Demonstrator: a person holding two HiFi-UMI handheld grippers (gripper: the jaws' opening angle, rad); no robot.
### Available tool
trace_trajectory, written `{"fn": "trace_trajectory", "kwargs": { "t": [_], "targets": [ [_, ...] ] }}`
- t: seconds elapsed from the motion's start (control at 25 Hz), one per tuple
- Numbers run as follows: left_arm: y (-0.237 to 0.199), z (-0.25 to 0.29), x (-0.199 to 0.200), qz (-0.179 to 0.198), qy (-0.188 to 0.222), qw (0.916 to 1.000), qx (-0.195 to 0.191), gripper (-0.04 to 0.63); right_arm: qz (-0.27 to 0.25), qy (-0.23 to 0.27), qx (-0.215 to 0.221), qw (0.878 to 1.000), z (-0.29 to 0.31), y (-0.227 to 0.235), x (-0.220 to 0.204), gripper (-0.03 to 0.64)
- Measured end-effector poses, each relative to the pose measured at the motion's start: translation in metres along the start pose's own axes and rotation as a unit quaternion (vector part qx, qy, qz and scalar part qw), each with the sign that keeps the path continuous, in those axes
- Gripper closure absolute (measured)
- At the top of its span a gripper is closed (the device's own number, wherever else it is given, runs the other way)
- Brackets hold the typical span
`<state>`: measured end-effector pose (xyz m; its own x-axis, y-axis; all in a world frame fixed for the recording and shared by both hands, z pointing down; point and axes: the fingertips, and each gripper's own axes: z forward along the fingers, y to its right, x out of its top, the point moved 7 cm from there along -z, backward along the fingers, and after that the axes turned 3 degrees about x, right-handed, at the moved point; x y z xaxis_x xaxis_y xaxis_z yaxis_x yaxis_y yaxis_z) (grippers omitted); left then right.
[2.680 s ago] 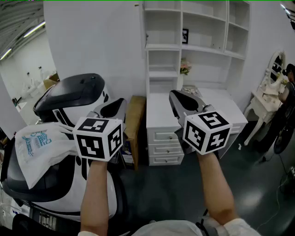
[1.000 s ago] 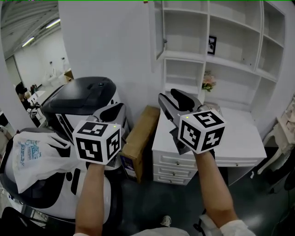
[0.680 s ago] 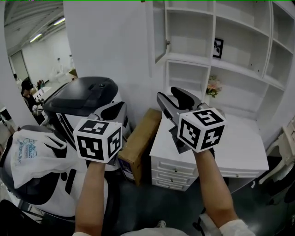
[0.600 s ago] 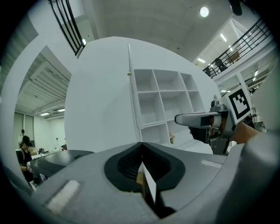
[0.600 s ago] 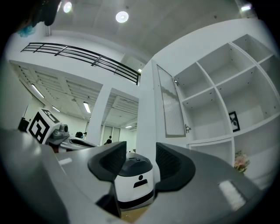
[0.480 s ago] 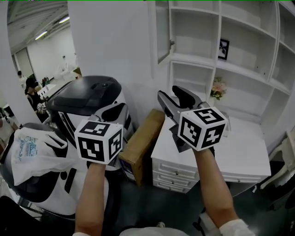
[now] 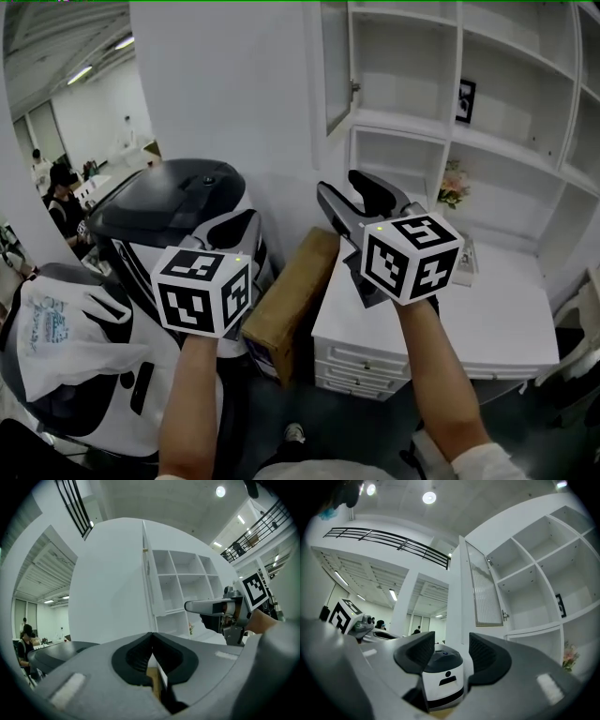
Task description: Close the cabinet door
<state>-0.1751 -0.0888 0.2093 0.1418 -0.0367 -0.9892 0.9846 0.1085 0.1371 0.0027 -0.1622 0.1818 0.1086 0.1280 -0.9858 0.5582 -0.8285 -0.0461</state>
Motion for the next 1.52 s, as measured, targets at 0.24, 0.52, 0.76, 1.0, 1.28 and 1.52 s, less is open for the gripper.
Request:
{"fn": "trace_trajectory", "kwargs": {
  "t": [0.24, 0.52, 0.76, 1.0, 1.28, 1.52],
  "targets": [
    [-0.029, 0.044, 0.004, -0.002, 0.014, 0.9996, -0.024, 0.597, -0.013, -0.005, -0.019, 1.0, 0.039, 0.017, -0.004, 0.4],
    [-0.062, 0.086, 0.002, -0.005, 0.022, 0.9977, -0.064, 0.597, -0.023, -0.008, -0.055, 0.998, 0.079, 0.03, -0.005, 0.4],
    [-0.073, 0.111, 0.003, -0.005, 0.029, 0.9953, -0.092, 0.597, -0.031, -0.006, -0.074, 0.997, 0.09, 0.036, -0.003, 0.403],
    [-0.08, 0.129, 0.005, -0.007, 0.038, 0.9921, -0.119, 0.597, -0.034, -0.006, -0.079, 0.996, 0.093, 0.037, -0.004, 0.445],
    [-0.073, 0.143, 0.008, -0.005, 0.042, 0.9881, -0.148, 0.597, -0.031, -0.008, -0.068, 0.997, 0.091, 0.037, -0.002, 0.472],
    [-0.073, 0.148, 0.013, -0.002, 0.049, 0.9856, -0.162, 0.597, -0.034, -0.01, -0.066, 0.997, 0.09, 0.037, -0.002, 0.477]
  ]
}}
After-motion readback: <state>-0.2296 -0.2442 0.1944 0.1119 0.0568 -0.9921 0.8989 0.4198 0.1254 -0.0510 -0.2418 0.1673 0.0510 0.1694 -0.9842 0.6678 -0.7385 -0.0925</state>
